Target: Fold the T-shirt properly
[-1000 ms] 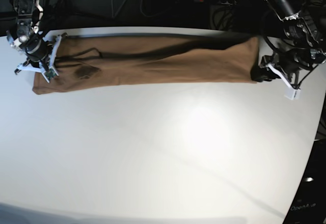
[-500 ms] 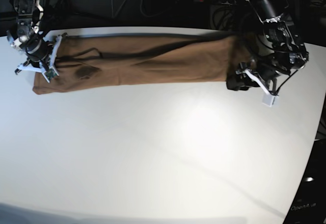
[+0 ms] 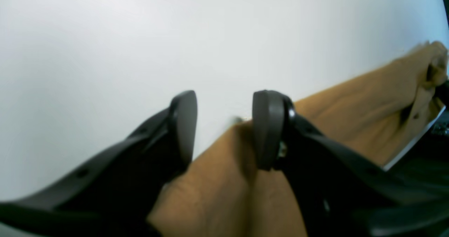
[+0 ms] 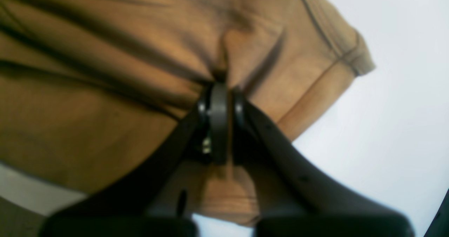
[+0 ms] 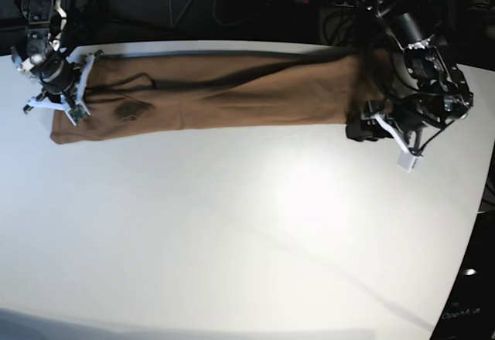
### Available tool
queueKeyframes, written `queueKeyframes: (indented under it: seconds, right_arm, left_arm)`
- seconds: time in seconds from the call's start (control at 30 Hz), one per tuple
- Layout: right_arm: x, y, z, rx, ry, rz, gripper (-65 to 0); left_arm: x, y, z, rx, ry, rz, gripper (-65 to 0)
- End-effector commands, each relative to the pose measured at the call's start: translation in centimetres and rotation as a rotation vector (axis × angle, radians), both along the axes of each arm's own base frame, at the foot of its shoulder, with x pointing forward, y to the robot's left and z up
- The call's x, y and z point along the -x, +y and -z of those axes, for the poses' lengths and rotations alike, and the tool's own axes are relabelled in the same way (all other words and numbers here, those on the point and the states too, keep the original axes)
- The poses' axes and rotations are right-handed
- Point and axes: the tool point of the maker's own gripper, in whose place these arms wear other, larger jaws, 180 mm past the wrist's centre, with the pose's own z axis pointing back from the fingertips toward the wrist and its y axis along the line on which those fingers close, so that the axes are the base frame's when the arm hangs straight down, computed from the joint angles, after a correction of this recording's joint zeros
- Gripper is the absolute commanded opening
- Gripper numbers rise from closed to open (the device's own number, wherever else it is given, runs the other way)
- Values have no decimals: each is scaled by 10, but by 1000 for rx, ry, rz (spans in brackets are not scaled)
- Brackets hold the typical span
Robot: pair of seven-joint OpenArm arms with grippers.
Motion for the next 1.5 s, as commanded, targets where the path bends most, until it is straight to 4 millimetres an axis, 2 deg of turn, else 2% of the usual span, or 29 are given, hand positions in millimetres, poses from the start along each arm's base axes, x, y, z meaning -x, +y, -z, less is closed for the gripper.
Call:
queueKeyframes:
  seconds: [0.0, 0.17, 0.4, 0.57, 0.67, 0.73, 0.83, 0.87, 0.93, 1.07, 1.2, 1.33, 1.47]
  right_arm:
    - [10, 6, 7, -10, 49, -29, -649]
    - [13, 4, 11, 35, 64, -36, -649]
    - [13, 7, 12, 35, 64, -34, -649]
    - [13, 7, 12, 35, 64, -34, -649]
    - [13, 7, 12, 35, 64, -34, -649]
    - [13, 7, 12, 35, 64, -34, -649]
    - [13, 10, 13, 32, 67, -42, -649]
    - [13, 11, 13, 31, 68, -45, -649]
    - [13, 11, 14, 31, 69, -45, -649]
    - [13, 11, 14, 32, 70, -44, -649]
    - [14, 11, 14, 32, 72, -44, -649]
    - [14, 11, 14, 30, 72, -44, -649]
    - [14, 11, 14, 30, 72, -44, -649]
  left_arm:
    - [106, 69, 46, -379, 530, 98, -355]
    - [82, 81, 34, -399, 475, 72, -355]
    - [46, 79, 20, -400, 404, 64, -355]
    - [61, 68, 31, -406, 445, 131, -356]
    - [69, 68, 33, -408, 459, 136, -370]
    - [72, 69, 34, -411, 463, 135, -454]
    - [72, 72, 33, -415, 463, 131, -645]
    - [71, 72, 33, -416, 462, 131, -650]
    - [66, 74, 27, -409, 429, 102, -618]
    - [56, 83, 4, -384, 301, 7, -621]
    - [54, 85, -18, -385, 193, -17, -621]
    - [54, 88, -37, -381, 109, -31, -621]
    - [61, 92, -46, -372, 74, -53, -622]
